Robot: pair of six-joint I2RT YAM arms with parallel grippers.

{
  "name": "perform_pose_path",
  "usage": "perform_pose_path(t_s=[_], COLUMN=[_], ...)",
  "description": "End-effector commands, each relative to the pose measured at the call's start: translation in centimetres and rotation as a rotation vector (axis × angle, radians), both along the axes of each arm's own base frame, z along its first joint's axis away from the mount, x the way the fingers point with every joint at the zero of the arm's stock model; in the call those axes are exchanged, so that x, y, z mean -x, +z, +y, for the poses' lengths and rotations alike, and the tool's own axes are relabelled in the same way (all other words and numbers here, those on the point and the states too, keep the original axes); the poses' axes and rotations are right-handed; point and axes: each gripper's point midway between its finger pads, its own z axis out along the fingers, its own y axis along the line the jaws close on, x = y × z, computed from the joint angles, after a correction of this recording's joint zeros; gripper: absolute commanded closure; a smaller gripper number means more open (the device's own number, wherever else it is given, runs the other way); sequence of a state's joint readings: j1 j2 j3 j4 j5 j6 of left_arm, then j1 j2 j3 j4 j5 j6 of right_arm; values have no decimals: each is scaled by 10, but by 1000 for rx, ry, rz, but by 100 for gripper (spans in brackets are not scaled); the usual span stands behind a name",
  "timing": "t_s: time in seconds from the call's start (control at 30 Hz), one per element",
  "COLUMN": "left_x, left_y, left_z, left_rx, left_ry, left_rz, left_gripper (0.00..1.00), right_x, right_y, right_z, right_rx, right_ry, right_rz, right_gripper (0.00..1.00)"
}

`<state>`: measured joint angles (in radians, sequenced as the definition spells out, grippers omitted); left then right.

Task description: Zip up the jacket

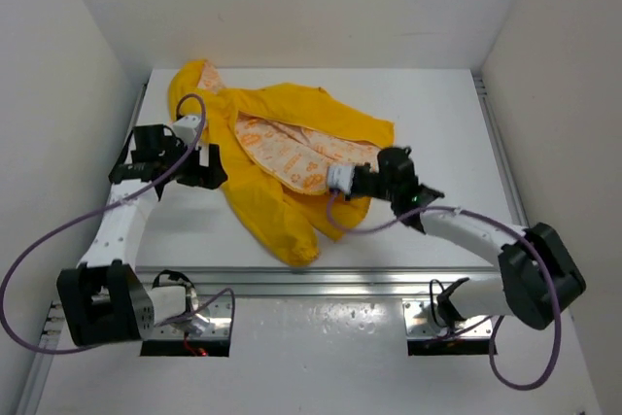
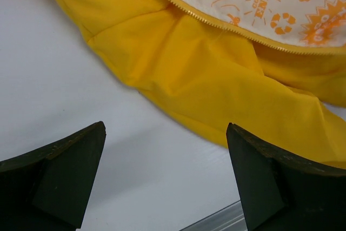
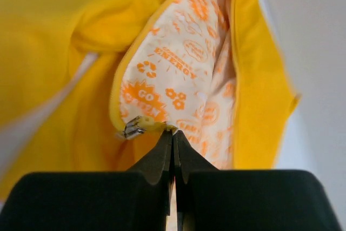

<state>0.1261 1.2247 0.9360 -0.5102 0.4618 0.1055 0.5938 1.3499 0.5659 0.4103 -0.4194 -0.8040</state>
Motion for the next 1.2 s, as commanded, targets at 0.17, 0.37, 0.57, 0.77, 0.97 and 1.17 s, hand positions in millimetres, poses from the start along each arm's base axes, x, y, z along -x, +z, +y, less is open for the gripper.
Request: perform_pose_path(t_s=[0.17,0.37,0.57,0.77,0.97,1.17], left_x=[31,33,36,26,18,4], left_y=[33,28,27,36,41,42], left_z=[-22,-32,-39,-29,-21,-59], left_rx=[-21,-20,4,19,65,-23], left_ry=[-78,-113,-112,7,83,-211], left_rz=[-228,-208,-206,-237,-284,-500], left_gripper=[4,4,4,4,7,25], right_x=[33,89,66,30,-33,65], right_y=[19,1,51,112,154,36], right_z=[-61,-50,-11,30,-29,-70], right_rx=[-484,-597,-563,-425,-764,-587], right_ry=[-669,-717,-303,-182,-356,-572], right_rz=[1506,2190,2004,1425,1559,1940], right_gripper=[100,100,100,100,100,100])
